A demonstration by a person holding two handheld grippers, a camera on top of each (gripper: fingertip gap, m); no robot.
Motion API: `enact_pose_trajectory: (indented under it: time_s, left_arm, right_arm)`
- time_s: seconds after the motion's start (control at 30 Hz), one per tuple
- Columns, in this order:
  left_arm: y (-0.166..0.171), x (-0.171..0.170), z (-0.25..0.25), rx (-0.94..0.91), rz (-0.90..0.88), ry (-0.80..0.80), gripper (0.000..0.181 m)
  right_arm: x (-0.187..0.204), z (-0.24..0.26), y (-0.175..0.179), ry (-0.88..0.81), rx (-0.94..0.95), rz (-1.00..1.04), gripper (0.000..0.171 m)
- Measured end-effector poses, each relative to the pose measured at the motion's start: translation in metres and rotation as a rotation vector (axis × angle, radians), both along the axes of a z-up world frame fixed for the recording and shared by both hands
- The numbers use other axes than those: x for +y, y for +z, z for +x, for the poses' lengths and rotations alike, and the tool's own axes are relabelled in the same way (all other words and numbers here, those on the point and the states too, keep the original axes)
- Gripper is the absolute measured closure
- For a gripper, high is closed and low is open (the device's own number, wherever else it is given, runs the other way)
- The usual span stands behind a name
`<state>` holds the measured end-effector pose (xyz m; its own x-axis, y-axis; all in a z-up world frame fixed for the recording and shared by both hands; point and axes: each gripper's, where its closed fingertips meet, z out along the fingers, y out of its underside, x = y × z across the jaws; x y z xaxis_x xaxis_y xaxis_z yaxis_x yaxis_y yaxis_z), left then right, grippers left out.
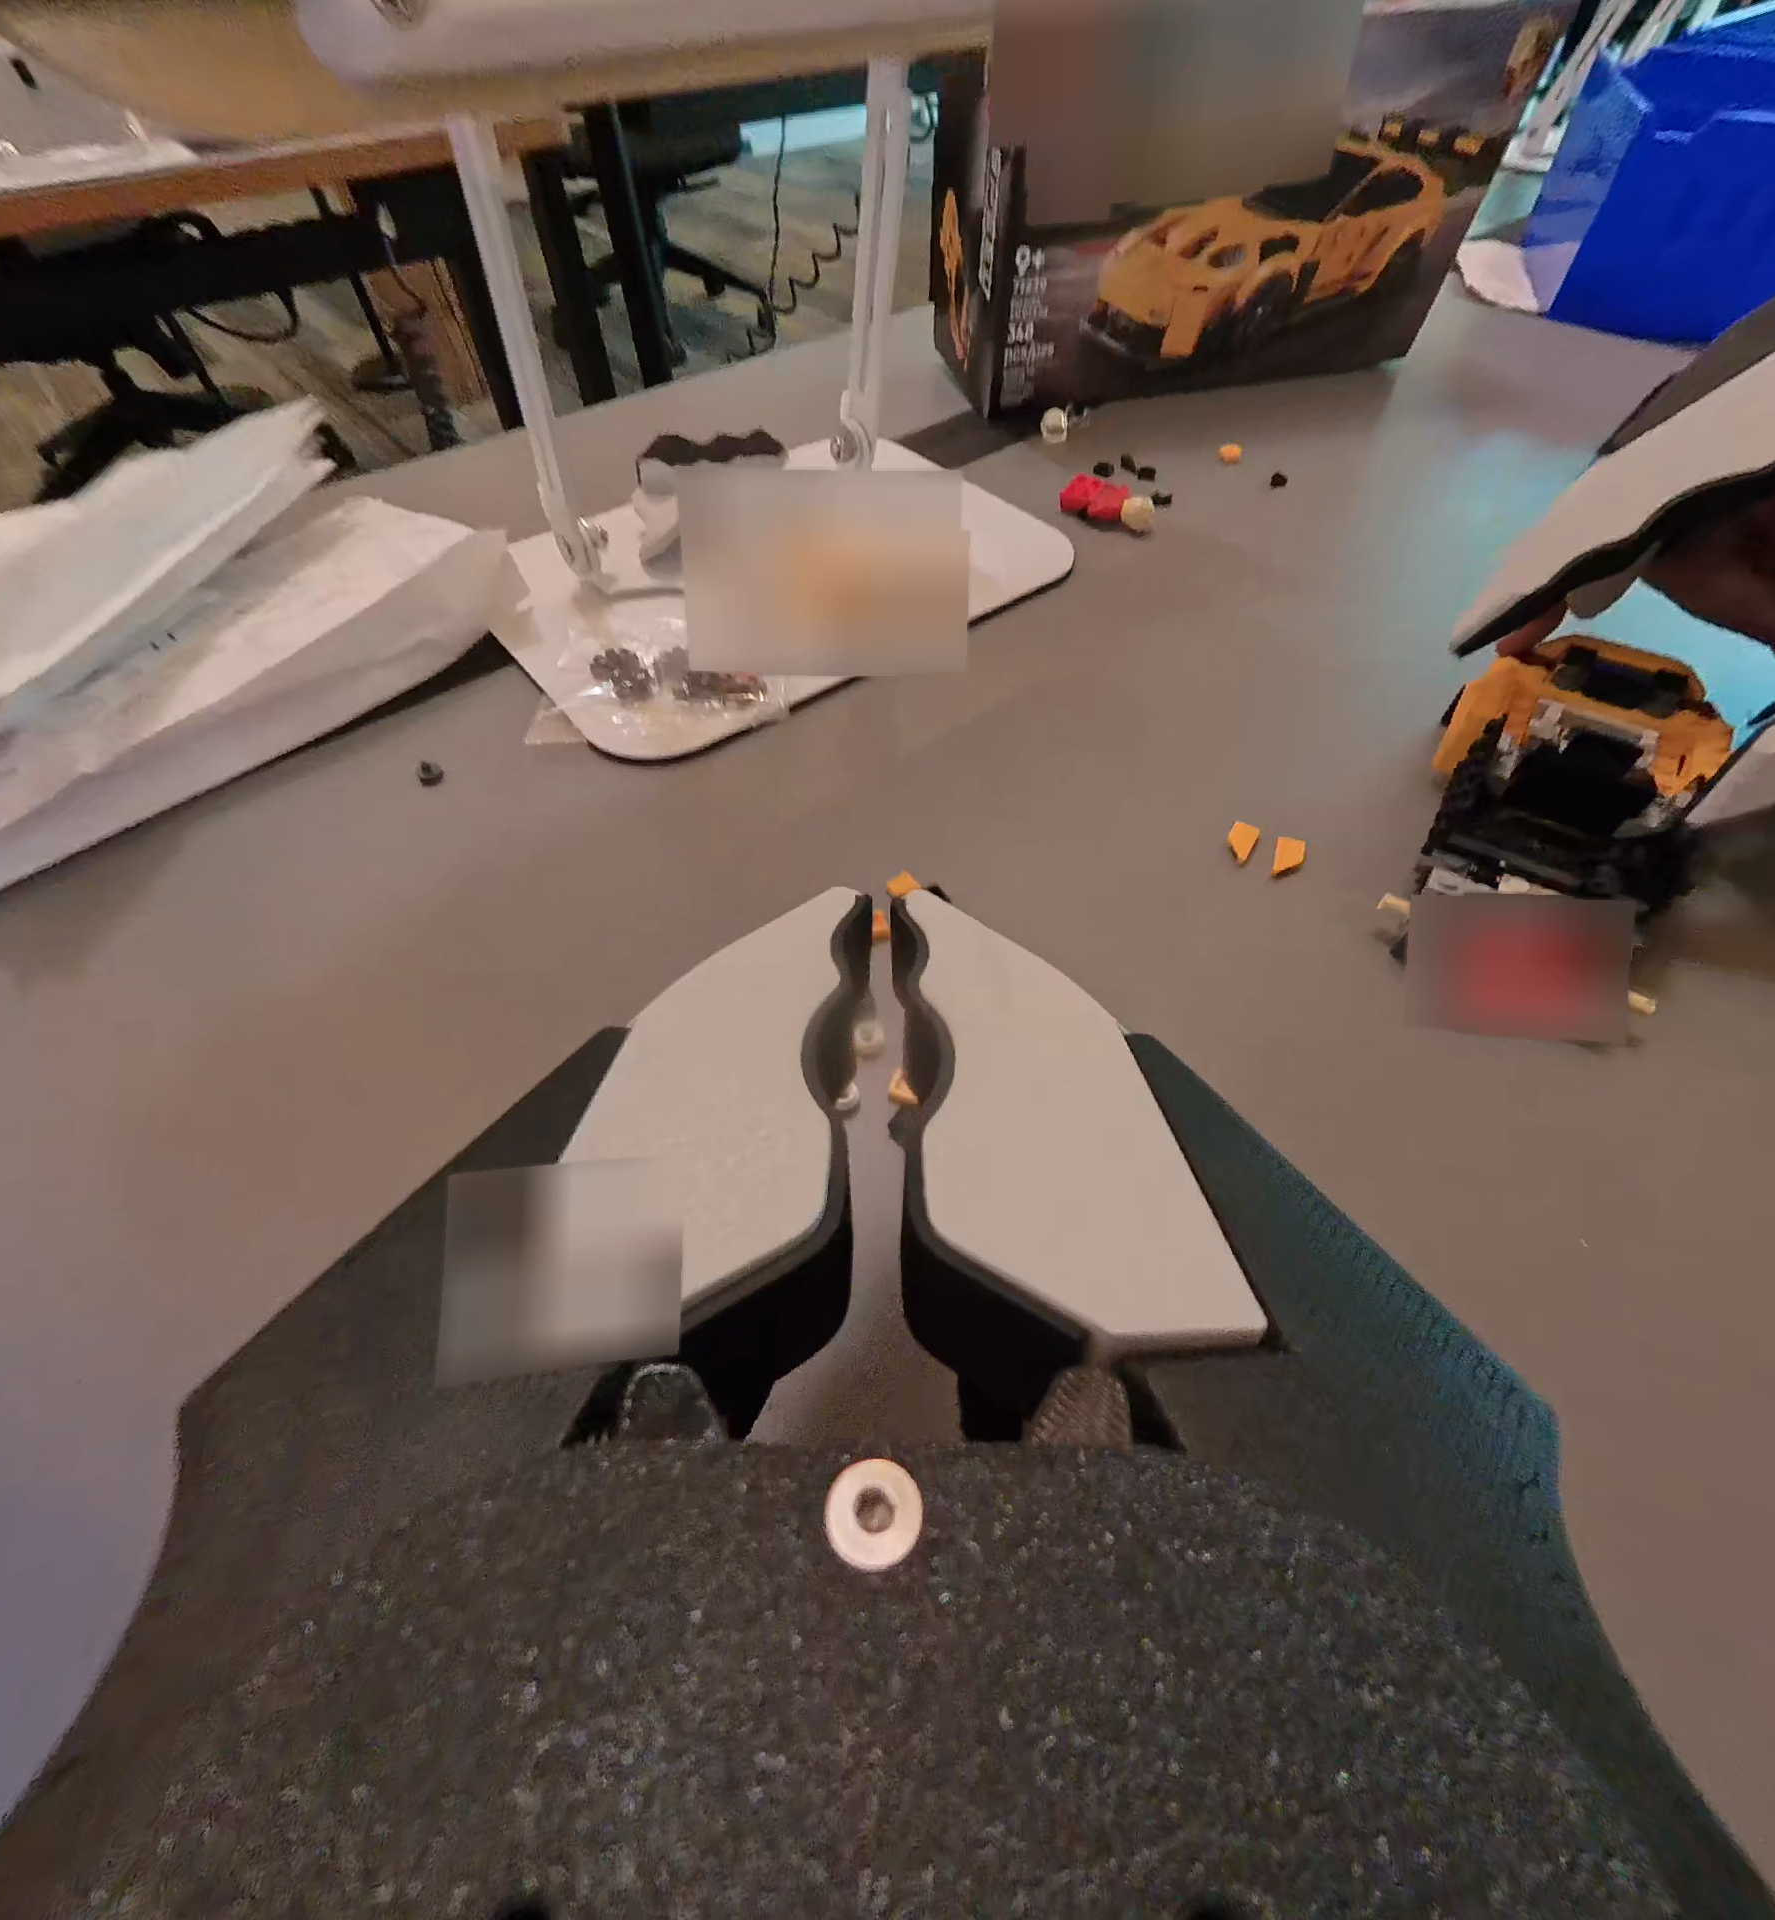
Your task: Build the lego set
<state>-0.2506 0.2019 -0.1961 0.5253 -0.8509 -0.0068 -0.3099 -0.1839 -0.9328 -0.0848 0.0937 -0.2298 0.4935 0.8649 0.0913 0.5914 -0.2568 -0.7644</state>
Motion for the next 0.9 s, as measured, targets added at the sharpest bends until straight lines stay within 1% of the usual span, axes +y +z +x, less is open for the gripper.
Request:
enact_pose_trajectory:
  time_s: [0.1,0.17,0.27,0.37,0.43,0.5,0.57,0.6,0.67,0.73,0.8,0.87,0.9]
  left_arm:
    - [-0.010,0.000,0.003,0.033,0.001,-0.005,0.178]
    - [-0.006,0.002,0.001,0.027,0.035,0.010,0.178]
    - [0.020,0.005,-0.005,-0.040,0.102,0.049,0.181]
    - [0.068,0.005,-0.022,-0.115,0.199,0.096,0.181]
    - [0.106,0.009,-0.050,-0.121,0.301,0.172,0.181]
    - [0.141,0.021,-0.099,-0.085,0.387,0.311,0.181]
    - [0.163,0.034,-0.157,-0.061,0.388,0.449,0.181]
    - [0.167,0.042,-0.187,-0.033,0.356,0.509,0.181]
    - [0.168,0.056,-0.238,0.013,0.284,0.600,0.181]
    - [0.152,0.067,-0.273,0.091,0.164,0.629,0.181]
    - [0.126,0.076,-0.297,0.211,0.029,0.630,0.181]
    - [0.089,0.076,-0.310,0.358,-0.155,0.587,0.181]
    - [0.072,0.076,-0.314,0.426,-0.241,0.559,0.178]
  right_arm:
    - [0.000,0.000,0.001,0.000,0.002,0.010,0.102]
    - [0.002,-0.001,0.004,-0.005,0.025,0.022,0.103]
    - [0.006,-0.001,0.014,-0.026,0.074,0.060,0.105]
    - [0.012,0.002,0.027,-0.063,0.130,0.108,0.109]
    - [0.019,0.005,0.037,-0.103,0.174,0.147,0.112]
    - [0.028,0.011,0.053,-0.159,0.232,0.208,0.117]
    - [0.036,0.019,0.070,-0.226,0.296,0.278,0.123]
    - [0.039,0.025,0.079,-0.265,0.328,0.317,0.127]
    - [0.045,0.038,0.095,-0.343,0.382,0.388,0.137]
    - [0.049,0.050,0.105,-0.406,0.414,0.433,0.143]
    - [0.053,0.058,0.110,-0.454,0.417,0.465,0.149]
    - [0.055,0.063,0.112,-0.488,0.407,0.485,0.154]
    - [0.056,0.063,0.113,-0.497,0.403,0.492,0.156]
